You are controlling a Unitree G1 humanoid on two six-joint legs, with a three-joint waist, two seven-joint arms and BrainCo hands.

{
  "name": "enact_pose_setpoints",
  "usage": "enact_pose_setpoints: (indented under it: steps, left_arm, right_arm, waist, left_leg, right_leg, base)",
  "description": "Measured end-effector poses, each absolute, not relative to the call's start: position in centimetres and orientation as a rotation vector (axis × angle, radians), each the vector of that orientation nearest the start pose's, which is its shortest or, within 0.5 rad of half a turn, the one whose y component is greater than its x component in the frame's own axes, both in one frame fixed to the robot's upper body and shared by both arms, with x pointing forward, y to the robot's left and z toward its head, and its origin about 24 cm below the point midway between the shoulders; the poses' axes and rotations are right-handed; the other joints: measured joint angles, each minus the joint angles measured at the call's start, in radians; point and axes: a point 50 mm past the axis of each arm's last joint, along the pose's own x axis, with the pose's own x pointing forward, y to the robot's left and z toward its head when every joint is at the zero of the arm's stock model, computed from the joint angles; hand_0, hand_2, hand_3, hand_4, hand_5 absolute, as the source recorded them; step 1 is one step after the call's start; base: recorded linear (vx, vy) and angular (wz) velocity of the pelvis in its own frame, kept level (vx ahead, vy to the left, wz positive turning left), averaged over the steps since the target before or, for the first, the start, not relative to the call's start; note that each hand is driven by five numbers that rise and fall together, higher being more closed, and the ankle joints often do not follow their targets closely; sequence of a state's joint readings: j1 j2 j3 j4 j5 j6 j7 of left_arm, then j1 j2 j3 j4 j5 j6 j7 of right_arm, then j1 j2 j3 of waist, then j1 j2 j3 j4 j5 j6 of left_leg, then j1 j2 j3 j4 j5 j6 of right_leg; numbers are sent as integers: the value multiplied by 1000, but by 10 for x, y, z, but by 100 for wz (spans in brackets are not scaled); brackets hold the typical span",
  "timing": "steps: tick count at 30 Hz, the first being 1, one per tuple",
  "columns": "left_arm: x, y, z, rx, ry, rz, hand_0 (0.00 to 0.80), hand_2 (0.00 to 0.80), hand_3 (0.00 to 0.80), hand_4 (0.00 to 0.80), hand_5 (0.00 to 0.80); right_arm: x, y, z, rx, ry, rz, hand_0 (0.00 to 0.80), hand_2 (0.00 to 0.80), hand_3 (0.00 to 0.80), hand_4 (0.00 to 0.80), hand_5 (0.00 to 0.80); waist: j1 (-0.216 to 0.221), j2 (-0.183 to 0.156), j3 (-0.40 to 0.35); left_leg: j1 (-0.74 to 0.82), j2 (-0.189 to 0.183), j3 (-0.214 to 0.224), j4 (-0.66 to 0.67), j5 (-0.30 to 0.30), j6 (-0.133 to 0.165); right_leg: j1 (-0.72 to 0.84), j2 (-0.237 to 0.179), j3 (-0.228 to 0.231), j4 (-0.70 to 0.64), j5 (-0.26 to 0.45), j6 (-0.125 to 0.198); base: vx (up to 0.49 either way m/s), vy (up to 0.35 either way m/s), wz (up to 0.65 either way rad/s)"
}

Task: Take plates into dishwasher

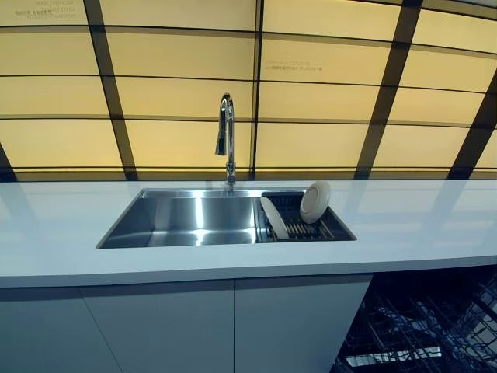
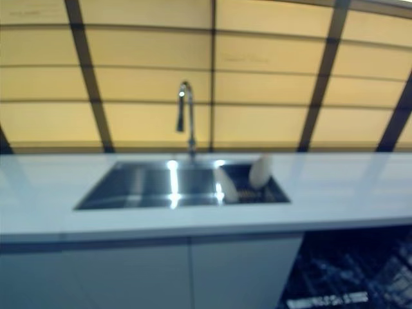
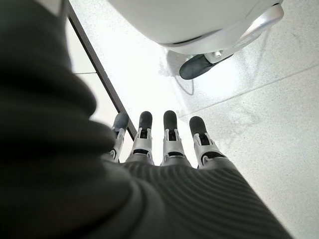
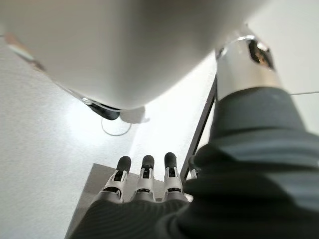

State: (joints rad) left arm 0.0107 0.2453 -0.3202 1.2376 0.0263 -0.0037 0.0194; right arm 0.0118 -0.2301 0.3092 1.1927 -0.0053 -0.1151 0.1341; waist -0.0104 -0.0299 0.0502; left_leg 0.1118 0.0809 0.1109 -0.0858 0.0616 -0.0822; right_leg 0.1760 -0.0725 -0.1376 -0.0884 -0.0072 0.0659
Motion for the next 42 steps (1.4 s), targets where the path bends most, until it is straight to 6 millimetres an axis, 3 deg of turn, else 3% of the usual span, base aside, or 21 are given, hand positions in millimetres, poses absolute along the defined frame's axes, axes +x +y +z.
enact_pose_setpoints:
  steps: [4, 6, 11, 12, 14, 17, 22, 23, 25, 28, 30, 31, 33, 34, 35, 37, 38, 39, 40, 41, 42]
  left_arm:
    - [81, 223, -165, 444, 1262, -127, 0, 0, 0, 0, 0]
    - [81, 224, -164, 447, 1247, -127, 0, 0, 0, 0, 0]
    - [80, 229, -163, 442, 1244, -103, 0, 0, 0, 0, 0]
    - [78, 230, -163, 438, 1246, -97, 0, 0, 0, 0, 0]
    - [76, 229, -163, 437, 1242, -93, 0, 0, 0, 0, 0]
    - [72, 230, -164, 438, 1251, -94, 0, 0, 0, 0, 0]
    - [74, 227, -164, 433, 1227, -84, 0, 0, 0, 0, 0]
    - [79, 227, -163, 426, 1207, -71, 0, 0, 0, 0, 0]
    - [86, 228, -161, 418, 1184, -55, 0, 0, 0, 0, 0]
    - [94, 226, -160, 415, 1154, -59, 0, 0, 0, 0, 0]
    - [100, 224, -159, 412, 1135, -65, 0, 0, 0, 0, 0]
    - [99, 223, -159, 413, 1136, -68, 0, 0, 0, 0, 0]
    - [96, 221, -161, 412, 1157, -71, 0, 0, 0, 0, 0]
    - [92, 218, -163, 406, 1177, -78, 0, 0, 0, 0, 0]
    - [88, 222, -163, 408, 1190, -65, 0, 0, 0, 0, 0]
    - [79, 232, -162, 429, 1204, -44, 0, 0, 0, 0, 0]
    - [75, 236, -162, 438, 1214, -36, 0, 0, 0, 0, 0]
    - [76, 236, -162, 440, 1218, -35, 0, 0, 0, 0, 0]
    - [78, 237, -162, 442, 1212, -32, 0, 0, 0, 0, 0]
    - [80, 238, -162, 448, 1208, -33, 0, 0, 0, 0, 0]
    - [79, 236, -162, 444, 1211, -39, 0, 0, 0, 0, 0]
  right_arm:
    - [143, -196, -135, -261, 868, 251, 0, 0, 0, 0, 0]
    - [180, -187, -100, -266, 632, 243, 0, 0, 0, 0, 0]
    - [222, -180, -32, -272, 254, 222, 0, 0, 0, 0, 0]
    - [226, -180, -24, -272, 210, 223, 0, 0, 0, 0, 0]
    - [239, -180, 21, -258, -2, 210, 0, 0, 0, 0, 0]
    - [251, -183, 60, -235, -188, 195, 0, 0, 0, 0, 0]
    - [265, -185, 122, -227, -463, 182, 0, 0, 0, 0, 0]
    - [269, -182, 143, -221, -558, 182, 0, 0, 0, 0, 0]
    - [269, -179, 161, -214, -650, 175, 0, 0, 0, 0, 0]
    - [267, -181, 201, -205, -824, 124, 0, 0, 0, 0, 0]
    - [264, -185, 215, -183, -886, 86, 0, 0, 0, 0, 0]
    - [265, -185, 221, -164, -908, 69, 0, 0, 0, 0, 0]
    - [269, -184, 235, -155, -940, 36, 0, 0, 0, 0, 0]
    - [271, -186, 243, -176, -947, 23, 0, 0, 0, 0, 0]
    - [274, -186, 242, -162, -926, 13, 0, 0, 0, 0, 0]
    - [279, -183, 236, -145, -857, 21, 0, 0, 0, 0, 0]
    - [282, -184, 237, -125, -845, 21, 0, 0, 0, 0, 0]
    - [286, -186, 239, -108, -836, 16, 0, 0, 0, 0, 0]
    - [295, -189, 240, -84, -803, 9, 0, 0, 0, 0, 0]
    - [301, -192, 238, -73, -762, 7, 0, 0, 0, 0, 0]
    - [304, -193, 240, -71, -753, 12, 0, 0, 0, 0, 0]
  waist:
    - [-4, -3, 5]
    - [-6, -8, 11]
    - [-20, -22, 18]
    - [-27, -23, 18]
    - [-33, -18, 20]
    - [-57, -18, 21]
    - [-51, 2, 49]
    - [-51, 8, 67]
    - [-41, -1, 82]
    - [-26, -6, 103]
    - [-25, -3, 103]
    - [-25, -2, 103]
    - [-26, 26, 92]
    - [-25, 74, 86]
    - [7, 68, 98]
    - [31, 41, 93]
    - [52, 13, 87]
    - [57, 7, 98]
    - [65, 2, 124]
    - [91, -11, 132]
    - [102, -13, 136]
  left_leg:
    - [0, 2, 6, 0, 0, 0]
    - [0, 4, 18, 0, 0, 0]
    - [-1, 4, 28, -1, 0, 0]
    - [-1, 5, 30, -1, 0, 0]
    - [2, 8, 52, -1, 3, -5]
    - [5, 11, 55, 0, 3, -5]
    - [9, 37, 69, 61, -21, -20]
    - [-16, 53, 59, 136, -42, -29]
    - [-65, 53, 32, 241, -39, -27]
    - [-161, 29, -35, 414, 22, -29]
    - [-182, -3, -58, 467, 14, -25]
    - [-180, -38, -58, 462, -22, -18]
    - [-160, -94, -65, 341, -88, 2]
    - [-138, -94, -103, 228, -139, 24]
    - [-114, -96, -105, 192, -93, 84]
    - [-103, -93, -85, 184, -85, 73]
    - [-100, -106, -84, 194, -87, 71]
    - [-104, -102, -88, 239, -96, 56]
    - [-180, -101, -95, 388, -123, 10]
    - [-221, -116, -102, 387, -138, -13]
    - [-250, -121, -109, 308, -127, -10]
  right_leg:
    - [-3, 2, 7, 0, 1, 0]
    - [-10, 3, 18, 0, 5, -1]
    - [-17, 3, 29, 0, 7, 1]
    - [-18, 3, 31, 0, 7, 1]
    - [-27, 5, 49, 0, 12, 0]
    - [-27, 8, 53, 0, 12, 0]
    - [-32, 27, 73, 42, -4, -16]
    - [-51, 33, 83, 92, -28, -31]
    - [-76, 20, 102, 139, -46, -44]
    - [-84, -4, 112, 163, -47, -56]
    - [-85, -20, 115, 165, -45, -60]
    - [-90, -29, 122, 170, -45, -59]
    - [-127, -11, 130, 176, -42, -56]
    - [-147, 32, 130, 188, -36, -46]
    - [-176, 51, 149, 252, -51, -49]
    - [-191, 90, 149, 383, -138, -61]
    - [-165, 94, 151, 367, -180, -96]
    - [-133, 102, 159, 315, -170, -122]
    - [-75, 109, 180, 243, -143, -142]
    - [-51, 104, 211, 205, -128, -150]
    - [-41, 104, 224, 181, -118, -150]
  base:
    - [-35, -82, -5]
    - [-51, -95, -13]
    - [-4, -109, -6]
    - [7, -122, -18]
    - [13, -136, -24]
    - [33, -133, -8]
    - [52, -162, -16]
    - [34, -104, -19]
    - [65, -73, -22]
    - [148, -14, -4]
    - [186, 26, -8]
    - [181, 33, -20]
    - [310, 44, -27]
    - [365, 31, -47]
    - [336, 12, -53]
    - [328, 17, -30]
    - [325, 37, 14]
    - [438, 69, 32]
    - [466, 97, 24]
    - [459, 114, 18]
    - [401, 123, 6]
